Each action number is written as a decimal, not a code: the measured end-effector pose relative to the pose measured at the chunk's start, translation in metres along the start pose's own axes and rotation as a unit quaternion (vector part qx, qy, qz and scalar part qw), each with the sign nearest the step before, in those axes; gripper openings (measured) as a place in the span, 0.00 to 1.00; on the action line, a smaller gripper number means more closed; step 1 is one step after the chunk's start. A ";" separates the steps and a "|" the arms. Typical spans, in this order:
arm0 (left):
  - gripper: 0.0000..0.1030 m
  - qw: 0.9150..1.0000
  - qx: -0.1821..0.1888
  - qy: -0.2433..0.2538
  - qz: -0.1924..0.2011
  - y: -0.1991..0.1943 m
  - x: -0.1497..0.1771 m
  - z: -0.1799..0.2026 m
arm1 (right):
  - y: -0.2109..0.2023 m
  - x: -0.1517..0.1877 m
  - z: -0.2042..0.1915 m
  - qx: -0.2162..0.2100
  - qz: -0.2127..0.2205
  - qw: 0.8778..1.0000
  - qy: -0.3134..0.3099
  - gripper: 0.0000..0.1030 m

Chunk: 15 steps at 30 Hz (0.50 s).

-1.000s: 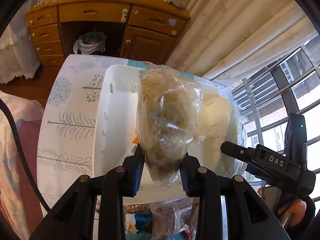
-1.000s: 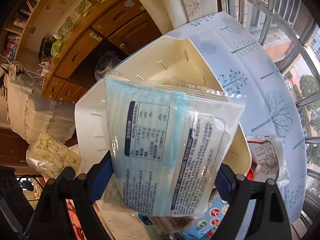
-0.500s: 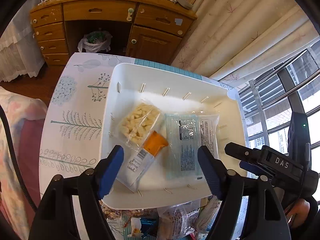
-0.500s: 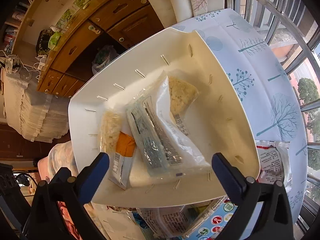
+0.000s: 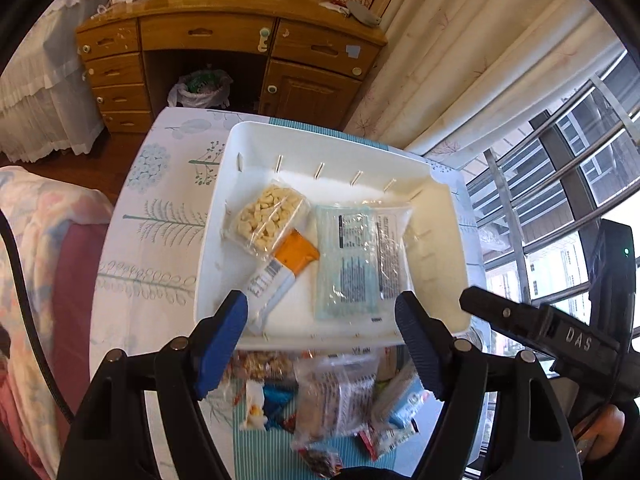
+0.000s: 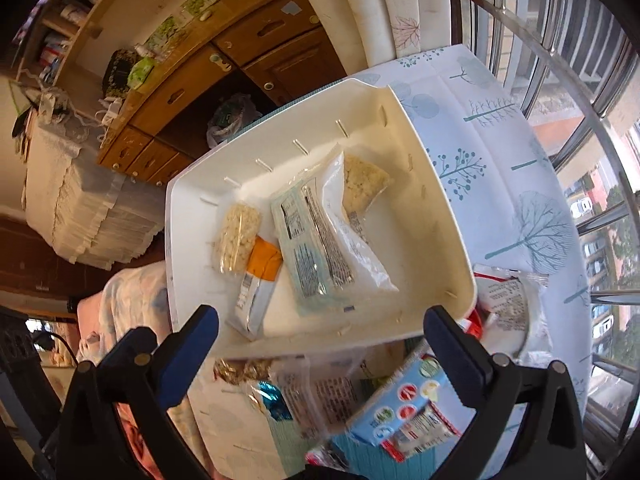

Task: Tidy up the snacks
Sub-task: 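Withdraw both tools from the tray toward the remaining snacks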

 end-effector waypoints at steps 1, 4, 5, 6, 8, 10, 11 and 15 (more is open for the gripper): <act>0.73 1.000 -0.001 0.000 0.005 -0.007 0.006 0.005 | -0.004 0.004 0.002 -0.001 0.002 1.000 -0.004 1.00; 0.73 1.000 -0.003 -0.001 0.018 -0.021 0.021 0.016 | -0.020 0.020 0.011 0.000 0.013 1.000 -0.019 1.00; 0.73 1.000 -0.006 -0.001 0.023 -0.027 0.027 0.020 | -0.023 0.024 0.014 0.001 0.016 1.000 -0.022 1.00; 0.73 1.000 -0.009 -0.003 0.027 -0.033 0.033 0.023 | -0.028 0.029 0.017 0.001 0.019 0.999 -0.026 1.00; 0.73 0.999 -0.014 -0.007 0.037 -0.043 0.045 0.029 | -0.037 0.038 0.024 -0.002 0.025 0.999 -0.031 1.00; 0.73 0.999 -0.020 -0.009 0.044 -0.053 0.055 0.034 | -0.048 0.047 0.030 -0.003 0.038 0.998 -0.040 1.00; 0.73 0.998 -0.025 -0.010 0.049 -0.059 0.062 0.037 | -0.052 0.051 0.033 -0.001 0.044 0.998 -0.045 1.00; 0.73 0.997 -0.037 -0.017 0.063 -0.078 0.087 0.049 | -0.067 0.066 0.041 0.002 0.067 0.995 -0.070 1.00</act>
Point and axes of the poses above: each gripper's, at about its wrist camera, not at the fingertips, and y roughly the way its jaws point, z to its right, x to its underside, the point moved 7 cm from there along y, roughly the way its jaws point, and after that the axes turned 13 degrees about x, right-handed, at the moved point
